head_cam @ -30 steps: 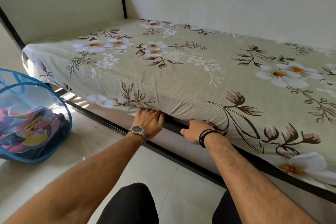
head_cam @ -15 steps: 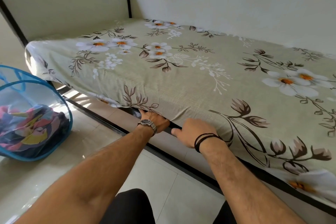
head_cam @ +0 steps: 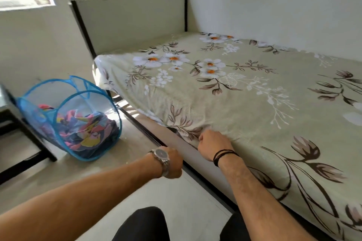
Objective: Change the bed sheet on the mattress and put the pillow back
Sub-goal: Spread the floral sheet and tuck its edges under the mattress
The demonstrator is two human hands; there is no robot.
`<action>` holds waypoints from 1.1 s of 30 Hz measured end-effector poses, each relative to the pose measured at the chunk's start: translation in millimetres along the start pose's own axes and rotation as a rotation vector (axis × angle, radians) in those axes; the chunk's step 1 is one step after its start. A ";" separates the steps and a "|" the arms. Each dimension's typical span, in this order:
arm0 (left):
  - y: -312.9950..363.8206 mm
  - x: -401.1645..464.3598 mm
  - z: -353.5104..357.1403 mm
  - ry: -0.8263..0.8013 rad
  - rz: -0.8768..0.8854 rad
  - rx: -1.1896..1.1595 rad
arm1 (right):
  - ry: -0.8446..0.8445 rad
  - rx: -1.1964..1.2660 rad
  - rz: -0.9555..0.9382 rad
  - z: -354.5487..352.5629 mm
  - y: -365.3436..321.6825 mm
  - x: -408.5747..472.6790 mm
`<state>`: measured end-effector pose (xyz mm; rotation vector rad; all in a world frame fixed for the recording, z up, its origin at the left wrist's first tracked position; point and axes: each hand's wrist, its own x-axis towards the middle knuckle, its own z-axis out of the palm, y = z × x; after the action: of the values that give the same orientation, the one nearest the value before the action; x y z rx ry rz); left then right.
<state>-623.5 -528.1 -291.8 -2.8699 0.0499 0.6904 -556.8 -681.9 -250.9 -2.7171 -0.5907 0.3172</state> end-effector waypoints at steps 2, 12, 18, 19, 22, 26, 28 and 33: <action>-24.1 0.2 0.1 0.031 -0.106 -0.100 | -0.031 -0.003 -0.044 9.7 -4.7 4.9; -122.0 52.2 14.8 0.466 -0.349 -0.227 | -0.092 0.065 -0.451 18.1 -34.4 37.9; -155.6 101.2 28.4 0.697 -0.171 -0.165 | -0.071 -0.019 -0.433 44.9 -67.2 77.6; -162.6 105.1 30.0 0.764 -0.110 -0.205 | -0.064 -0.020 -0.403 51.9 -76.0 81.3; -190.9 105.7 36.7 0.791 0.118 -0.282 | -0.012 -0.040 -0.281 66.8 -100.5 87.3; -233.0 100.9 43.9 0.674 0.357 -0.249 | 0.027 -0.065 -0.092 64.7 -122.1 95.1; -242.7 100.3 34.1 0.595 0.402 -0.206 | 0.001 -0.053 -0.018 60.8 -134.0 96.5; -245.2 105.4 -15.5 0.310 0.343 -0.073 | -0.021 -0.111 0.094 53.2 -158.4 106.5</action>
<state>-503.8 -289.2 -283.2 -3.0434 0.5823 0.2943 -534.3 -485.1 -255.7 -2.8578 -0.5014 0.3471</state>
